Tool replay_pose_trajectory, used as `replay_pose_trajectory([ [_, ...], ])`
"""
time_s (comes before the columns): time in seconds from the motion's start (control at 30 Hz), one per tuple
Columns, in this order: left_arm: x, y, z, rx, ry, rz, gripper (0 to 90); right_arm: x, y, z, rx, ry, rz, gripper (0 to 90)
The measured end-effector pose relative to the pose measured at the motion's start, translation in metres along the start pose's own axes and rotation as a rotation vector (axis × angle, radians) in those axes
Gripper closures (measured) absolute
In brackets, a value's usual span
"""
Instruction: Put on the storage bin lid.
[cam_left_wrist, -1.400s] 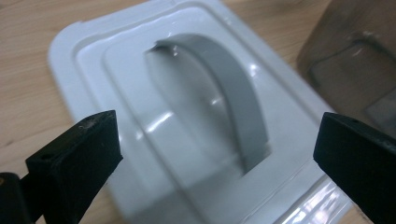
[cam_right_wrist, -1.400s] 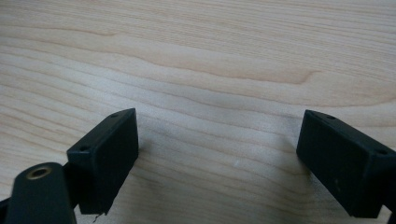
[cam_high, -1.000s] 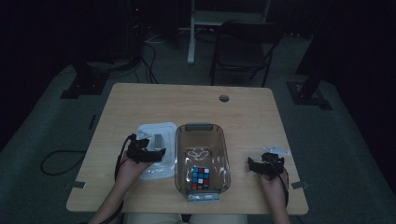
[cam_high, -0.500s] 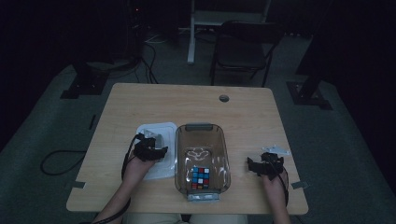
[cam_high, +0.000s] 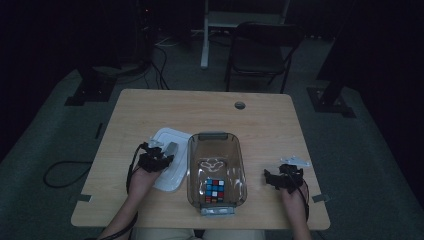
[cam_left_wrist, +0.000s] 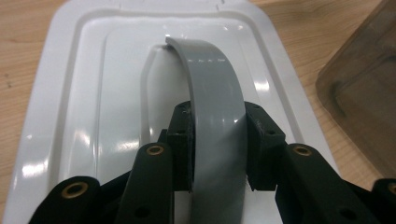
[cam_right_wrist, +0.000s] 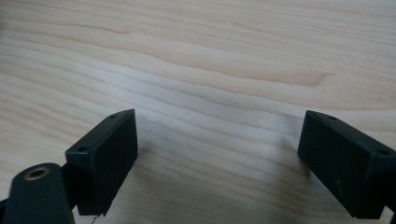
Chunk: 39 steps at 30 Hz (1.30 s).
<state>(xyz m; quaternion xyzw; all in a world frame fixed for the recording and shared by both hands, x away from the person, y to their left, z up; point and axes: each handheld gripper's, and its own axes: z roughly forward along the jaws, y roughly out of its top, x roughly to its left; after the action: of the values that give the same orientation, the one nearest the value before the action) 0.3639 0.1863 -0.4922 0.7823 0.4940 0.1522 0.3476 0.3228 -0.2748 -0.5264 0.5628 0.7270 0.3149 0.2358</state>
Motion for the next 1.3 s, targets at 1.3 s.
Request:
replay_pose_trajectory([
  [1.3,0.029,0.015,-0.091,-0.126,-0.060,-0.071,69.5,0.084,0.001,-0.007,-0.030,0.388,-0.267,12.4],
])
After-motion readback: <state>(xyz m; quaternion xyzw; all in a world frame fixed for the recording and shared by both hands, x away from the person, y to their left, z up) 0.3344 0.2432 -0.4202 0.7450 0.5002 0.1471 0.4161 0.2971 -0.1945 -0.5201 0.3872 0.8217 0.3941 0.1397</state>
